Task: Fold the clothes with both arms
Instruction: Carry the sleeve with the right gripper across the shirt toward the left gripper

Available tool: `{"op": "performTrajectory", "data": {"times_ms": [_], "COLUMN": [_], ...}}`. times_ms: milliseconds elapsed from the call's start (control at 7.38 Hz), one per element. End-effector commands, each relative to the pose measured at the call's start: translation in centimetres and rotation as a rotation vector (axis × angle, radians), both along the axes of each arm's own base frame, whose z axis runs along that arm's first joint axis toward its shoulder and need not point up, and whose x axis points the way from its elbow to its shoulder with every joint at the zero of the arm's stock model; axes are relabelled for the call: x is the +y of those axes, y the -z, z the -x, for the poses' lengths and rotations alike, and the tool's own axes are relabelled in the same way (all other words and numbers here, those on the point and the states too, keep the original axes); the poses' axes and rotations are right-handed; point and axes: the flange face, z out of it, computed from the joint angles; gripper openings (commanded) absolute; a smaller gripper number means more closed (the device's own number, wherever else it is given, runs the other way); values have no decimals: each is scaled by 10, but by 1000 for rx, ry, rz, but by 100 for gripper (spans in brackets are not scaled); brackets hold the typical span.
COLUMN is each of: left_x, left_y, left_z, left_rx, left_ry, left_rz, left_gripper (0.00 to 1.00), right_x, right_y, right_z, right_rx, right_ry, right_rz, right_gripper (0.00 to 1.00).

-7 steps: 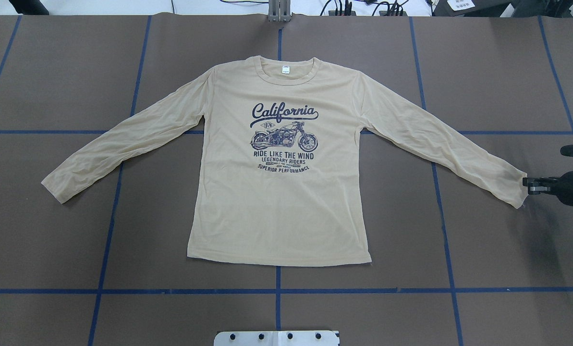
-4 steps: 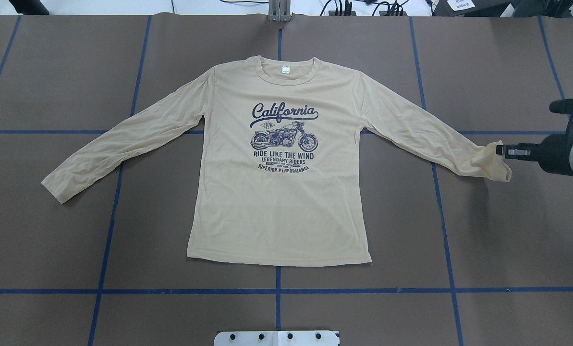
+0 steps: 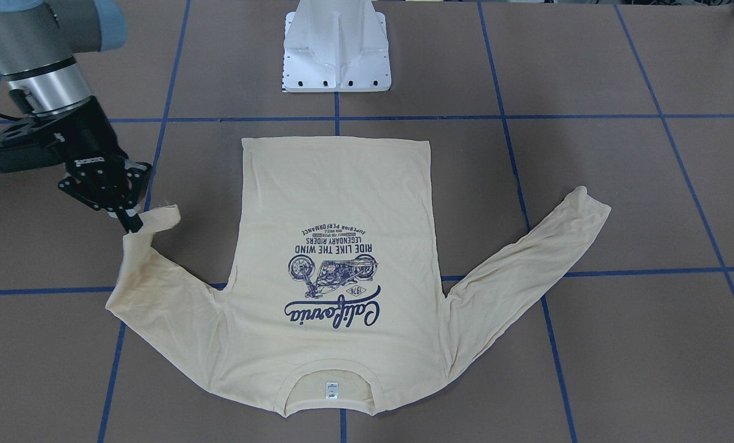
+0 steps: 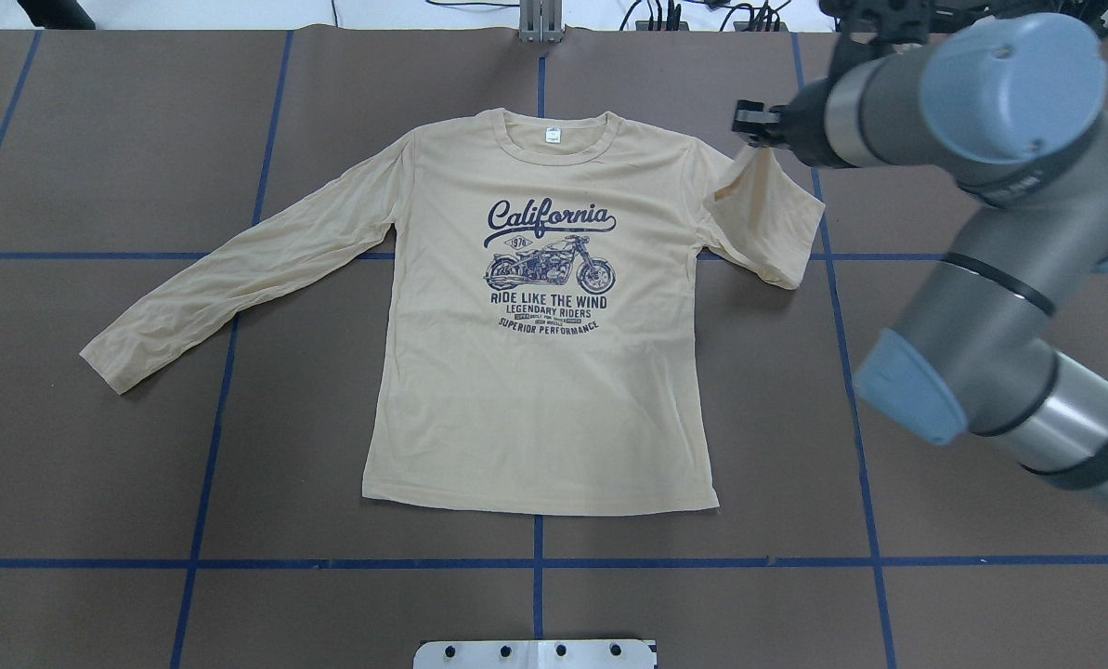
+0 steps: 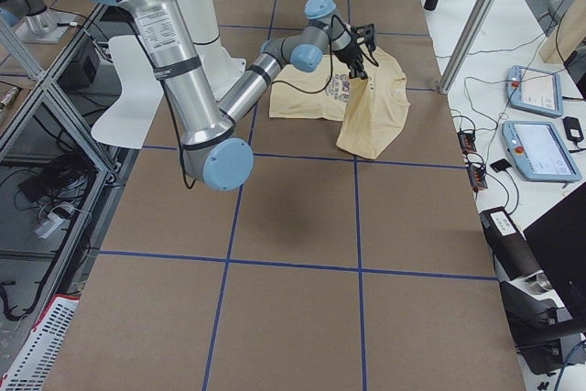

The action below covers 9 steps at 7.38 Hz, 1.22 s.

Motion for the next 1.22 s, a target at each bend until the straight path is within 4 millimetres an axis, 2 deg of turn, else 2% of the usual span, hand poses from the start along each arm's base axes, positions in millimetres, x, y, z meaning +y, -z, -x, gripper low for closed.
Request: {"op": "performTrajectory", "data": {"times_ms": [0,136,271,407,542,678,813,949,1084], "left_x": [0,0,0,0,-1,-1,-1,-1,-1], "left_y": [-2,-2,-2,-2,-4,-5,-5,-6,-6], "left_z": [0,0,0,0,0,0,0,0,0], "left_rx": [-1,1,1,1,1,1,1,1,1], "left_ry": [1,1,1,1,1,1,1,1,1], "left_rz": [5,6,6,6,10,12,12,14,14], "left_gripper": [100,100,100,100,100,100,100,100,100], "right_x": [-43,-67,-74,-67,-62,-70,-69,-63,-58], "right_y": [104,161,189,199,205,234,259,271,297], "right_z": [102,134,189,236,259,282,299,301,297], "right_rx": [5,1,39,77,90,87,86,74,37], "right_ry": [-92,-108,-129,-194,-201,-234,-250,-236,-223], "right_rz": [26,32,60,68,87,142,179,176,184], "right_gripper": [0,0,0,0,0,0,0,61,99]}}
